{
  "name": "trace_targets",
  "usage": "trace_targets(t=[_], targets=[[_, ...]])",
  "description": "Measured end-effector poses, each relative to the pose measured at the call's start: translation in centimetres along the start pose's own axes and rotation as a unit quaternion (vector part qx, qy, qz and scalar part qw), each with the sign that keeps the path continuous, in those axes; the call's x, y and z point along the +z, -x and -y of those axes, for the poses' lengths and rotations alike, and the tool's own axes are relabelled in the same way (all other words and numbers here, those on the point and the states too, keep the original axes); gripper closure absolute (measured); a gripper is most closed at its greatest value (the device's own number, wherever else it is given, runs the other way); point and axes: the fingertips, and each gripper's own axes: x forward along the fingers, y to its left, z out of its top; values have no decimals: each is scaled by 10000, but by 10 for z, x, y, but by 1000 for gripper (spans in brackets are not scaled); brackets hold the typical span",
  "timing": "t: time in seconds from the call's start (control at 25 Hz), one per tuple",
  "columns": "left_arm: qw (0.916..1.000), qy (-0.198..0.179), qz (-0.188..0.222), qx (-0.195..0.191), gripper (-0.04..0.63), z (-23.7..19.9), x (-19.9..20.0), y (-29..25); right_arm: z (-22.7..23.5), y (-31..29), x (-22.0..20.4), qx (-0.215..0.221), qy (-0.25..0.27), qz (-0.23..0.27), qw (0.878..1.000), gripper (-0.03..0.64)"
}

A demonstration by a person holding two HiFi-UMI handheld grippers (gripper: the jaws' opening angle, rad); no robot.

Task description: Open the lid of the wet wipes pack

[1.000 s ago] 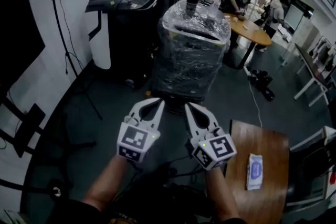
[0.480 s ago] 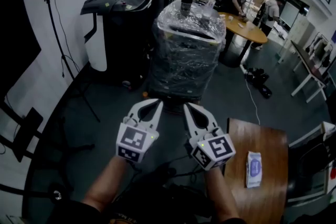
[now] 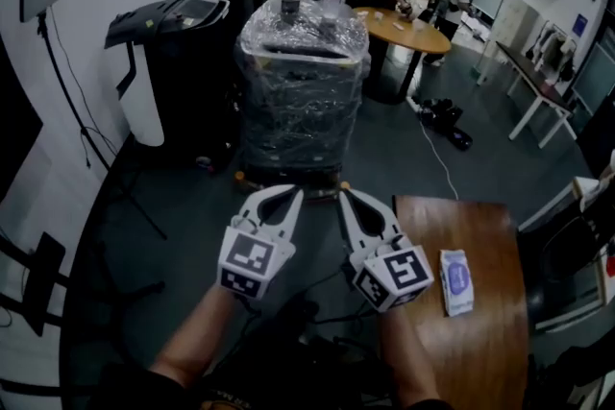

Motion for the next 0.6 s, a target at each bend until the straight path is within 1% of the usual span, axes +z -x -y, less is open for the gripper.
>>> trace_targets(t=[0.16, 0.28, 0.44, 0.6], targets=[[9986, -77, 35, -529, 589, 37, 5, -19, 21, 30, 1, -470, -12, 23, 9989, 606], [9952, -114, 79, -964, 589, 69, 10, -30, 38, 57, 4, -881, 15, 40, 9961, 606], [9877, -182, 130, -1545, 589, 116, 17, -39, 56, 99, 7, -1484, 23, 79, 9889, 606], [9774, -244, 166, -2091, 589, 161, 20, -45, 69, 140, 7, -1974, 55, 112, 9802, 606]])
